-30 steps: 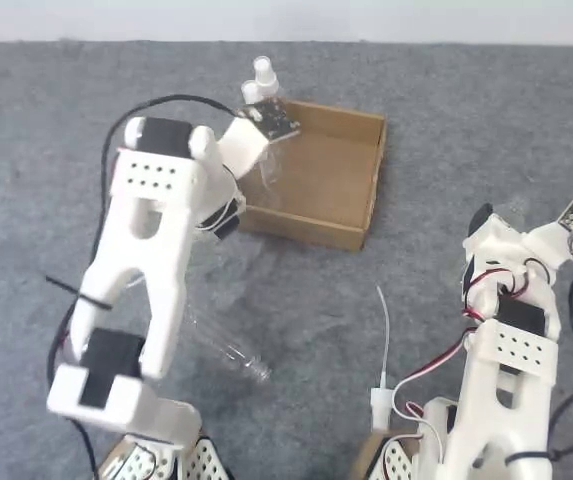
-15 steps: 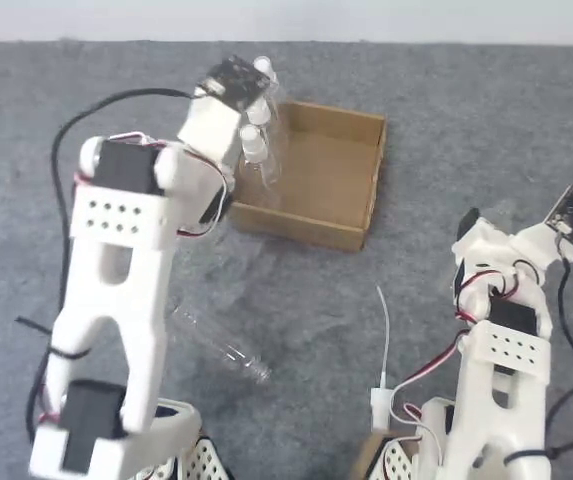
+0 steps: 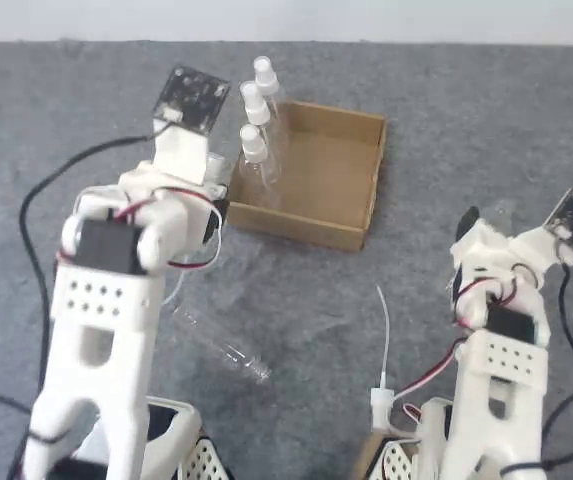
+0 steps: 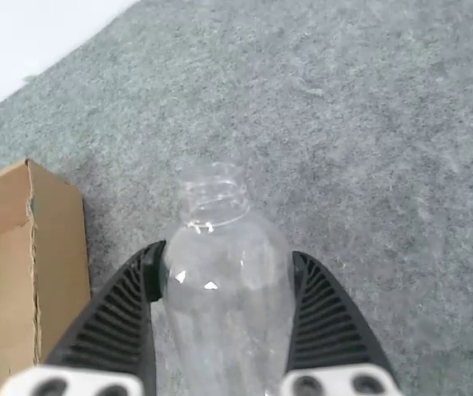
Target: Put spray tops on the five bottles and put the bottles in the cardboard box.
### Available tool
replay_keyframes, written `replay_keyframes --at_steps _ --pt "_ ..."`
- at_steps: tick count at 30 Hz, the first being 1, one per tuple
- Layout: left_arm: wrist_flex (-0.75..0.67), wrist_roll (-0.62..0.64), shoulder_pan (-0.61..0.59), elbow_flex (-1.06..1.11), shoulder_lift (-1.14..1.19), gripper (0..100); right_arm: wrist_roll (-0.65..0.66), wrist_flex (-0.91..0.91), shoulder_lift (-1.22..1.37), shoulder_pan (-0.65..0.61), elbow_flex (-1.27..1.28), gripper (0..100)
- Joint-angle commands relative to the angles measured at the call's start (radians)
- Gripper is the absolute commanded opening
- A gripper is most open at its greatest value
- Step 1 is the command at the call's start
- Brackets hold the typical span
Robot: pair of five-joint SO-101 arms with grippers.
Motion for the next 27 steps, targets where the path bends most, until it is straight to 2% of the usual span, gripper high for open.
replay_keyframes --at_steps 1,5,18,22,27 --pt "-0.092 0.064 0.005 0.038 -0.155 1 0.023 -0.024 -0.165 -0.065 0.046 0.6" --pt "-0.112 0.115 0.005 0.041 -0.206 1 0.044 -0.024 -0.314 -0.096 0.123 0.6" --pt "-0.175 0.288 0.005 0.041 -0.311 1 0.348 -0.022 -0.797 -0.361 0.402 0.6" --pt "-0.196 0.347 0.005 0.042 -0.356 1 0.365 -0.015 -0.955 -0.403 0.483 0.6" --pt "-0.219 0.397 0.005 0.042 -0.405 1 0.365 -0.022 -0.937 -0.410 0.482 0.6"
